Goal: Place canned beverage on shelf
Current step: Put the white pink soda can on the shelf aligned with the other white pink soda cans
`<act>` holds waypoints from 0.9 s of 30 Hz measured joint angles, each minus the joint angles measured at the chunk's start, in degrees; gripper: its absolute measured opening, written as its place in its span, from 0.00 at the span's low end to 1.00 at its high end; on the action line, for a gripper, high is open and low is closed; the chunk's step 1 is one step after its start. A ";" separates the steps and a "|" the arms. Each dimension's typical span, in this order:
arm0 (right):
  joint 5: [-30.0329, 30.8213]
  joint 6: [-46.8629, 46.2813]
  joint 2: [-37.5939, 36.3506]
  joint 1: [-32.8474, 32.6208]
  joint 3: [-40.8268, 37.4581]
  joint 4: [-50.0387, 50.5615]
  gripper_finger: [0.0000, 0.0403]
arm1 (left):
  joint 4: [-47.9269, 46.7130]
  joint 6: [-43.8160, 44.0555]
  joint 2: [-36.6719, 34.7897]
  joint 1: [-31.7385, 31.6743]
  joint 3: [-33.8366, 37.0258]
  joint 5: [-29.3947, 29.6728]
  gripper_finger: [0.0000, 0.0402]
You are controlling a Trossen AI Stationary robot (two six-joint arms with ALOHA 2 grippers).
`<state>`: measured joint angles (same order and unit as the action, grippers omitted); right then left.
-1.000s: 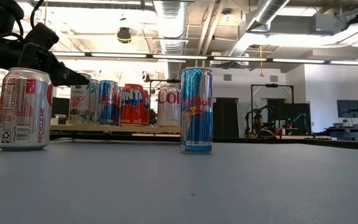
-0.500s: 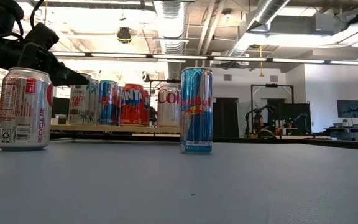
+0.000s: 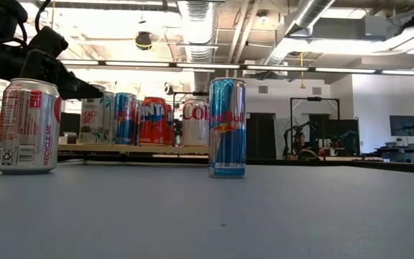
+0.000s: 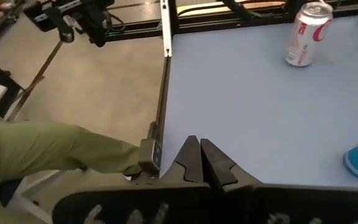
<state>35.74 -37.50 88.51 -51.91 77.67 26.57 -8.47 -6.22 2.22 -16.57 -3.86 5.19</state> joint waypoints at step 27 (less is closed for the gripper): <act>-17.82 5.02 -0.85 15.47 0.07 3.22 0.00 | 0.02 0.00 0.00 0.01 0.01 -0.01 0.56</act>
<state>17.92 -32.48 87.66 -36.44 77.73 29.79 -8.45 -6.22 2.22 -16.56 -3.86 5.18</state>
